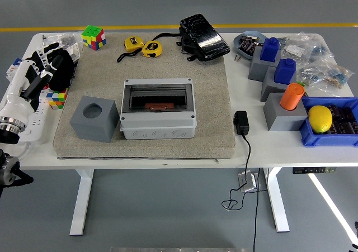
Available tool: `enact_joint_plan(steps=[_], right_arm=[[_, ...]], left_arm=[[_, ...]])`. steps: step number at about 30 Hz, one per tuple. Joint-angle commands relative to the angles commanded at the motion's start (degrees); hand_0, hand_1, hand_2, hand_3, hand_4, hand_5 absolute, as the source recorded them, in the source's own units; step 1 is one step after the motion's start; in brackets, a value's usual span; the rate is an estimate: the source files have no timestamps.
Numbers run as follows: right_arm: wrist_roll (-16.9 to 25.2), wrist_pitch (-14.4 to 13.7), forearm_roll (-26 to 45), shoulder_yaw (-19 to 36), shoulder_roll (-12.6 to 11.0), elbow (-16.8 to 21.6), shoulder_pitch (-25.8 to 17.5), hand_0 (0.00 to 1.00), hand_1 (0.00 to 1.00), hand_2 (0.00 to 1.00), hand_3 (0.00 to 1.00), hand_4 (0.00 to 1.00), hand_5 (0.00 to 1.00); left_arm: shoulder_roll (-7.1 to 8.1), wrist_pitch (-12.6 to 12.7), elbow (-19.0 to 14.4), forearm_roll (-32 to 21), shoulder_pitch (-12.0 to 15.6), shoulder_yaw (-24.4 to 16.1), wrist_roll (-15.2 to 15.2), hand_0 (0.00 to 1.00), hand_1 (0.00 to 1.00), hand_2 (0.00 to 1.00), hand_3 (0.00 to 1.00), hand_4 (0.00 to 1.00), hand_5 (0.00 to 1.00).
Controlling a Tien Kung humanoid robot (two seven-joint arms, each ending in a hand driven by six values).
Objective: Fetch the battery,place it into the box,close the lid of the box
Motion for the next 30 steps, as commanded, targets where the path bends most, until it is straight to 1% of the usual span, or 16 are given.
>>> enact_joint_plan(steps=[1, 12, 18, 19, 30], right_arm=[[0.0, 0.0, 0.0, 0.0, 0.0, 0.0, -0.1, 0.83, 0.806, 0.769, 0.795, 0.998, 0.998], [0.1, 0.0, 0.3, -0.1, 0.4, 0.0, -0.2, 0.83, 0.806, 0.77, 0.794, 0.998, 0.998], [0.0, 0.0, 0.2, -0.1, 0.3, 0.0, -0.1, 0.83, 0.806, 0.77, 0.794, 0.998, 0.998], [0.0, 0.0, 0.2, -0.1, 0.3, 0.0, -0.1, 0.831, 0.806, 0.77, 0.794, 0.998, 0.998], [0.1, 0.0, 0.4, 0.1, 0.5, 0.0, 0.0, 0.831, 0.806, 0.77, 0.793, 0.998, 0.998]], left_arm=[[0.02, 0.0, 0.0, 0.0, 0.0, 0.0, 0.0, 0.912, 0.907, 0.866, 0.843, 0.998, 0.637], [0.02, 0.0, -0.1, 0.0, 0.1, 0.0, 0.0, 0.912, 0.907, 0.868, 0.843, 0.998, 0.645], [0.17, -0.1, 0.0, 0.1, 0.0, -0.1, 0.1, 0.912, 0.908, 0.869, 0.844, 0.998, 0.633], [0.17, -0.1, 0.0, 0.1, 0.0, -0.1, 0.1, 0.91, 0.908, 0.869, 0.844, 0.998, 0.614], [0.08, -0.3, 0.1, 0.1, -0.1, 0.0, 0.3, 0.911, 0.909, 0.871, 0.845, 0.998, 0.612]])
